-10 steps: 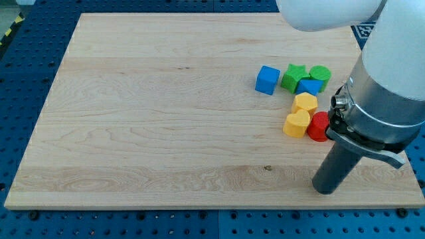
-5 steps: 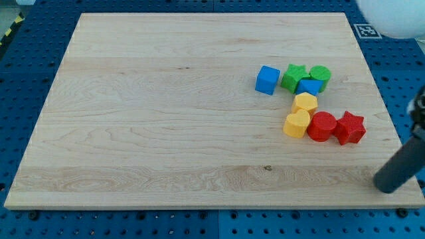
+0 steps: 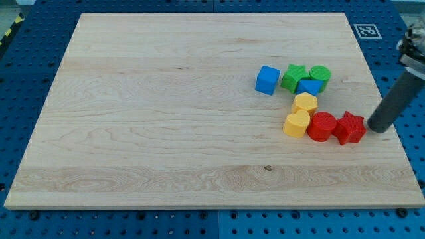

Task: Push red star along with red circle down a bit

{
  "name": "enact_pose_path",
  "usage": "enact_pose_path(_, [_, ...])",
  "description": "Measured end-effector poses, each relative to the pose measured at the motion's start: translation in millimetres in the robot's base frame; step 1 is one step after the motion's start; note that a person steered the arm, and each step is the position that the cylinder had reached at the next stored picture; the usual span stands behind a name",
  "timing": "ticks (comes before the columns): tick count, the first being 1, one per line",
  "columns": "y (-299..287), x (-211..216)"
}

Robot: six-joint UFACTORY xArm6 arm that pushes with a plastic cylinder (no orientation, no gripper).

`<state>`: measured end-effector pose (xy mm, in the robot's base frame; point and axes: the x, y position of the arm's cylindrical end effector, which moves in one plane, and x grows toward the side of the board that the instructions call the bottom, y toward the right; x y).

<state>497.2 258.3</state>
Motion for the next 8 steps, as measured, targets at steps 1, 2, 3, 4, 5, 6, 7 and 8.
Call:
enact_pose_path(1, [-17.1,-1.8])
enact_pose_path(2, [-40.3,-1.3])
enact_pose_path(3, [-58.2,0.5])
enact_pose_path(4, [-69.9,1.2])
enact_pose_path(5, [-69.9,2.1])
enact_pose_path(6, [-69.9,18.8])
enact_pose_path(7, [-74.3,20.0])
enact_pose_path(8, [-94.4,30.9])
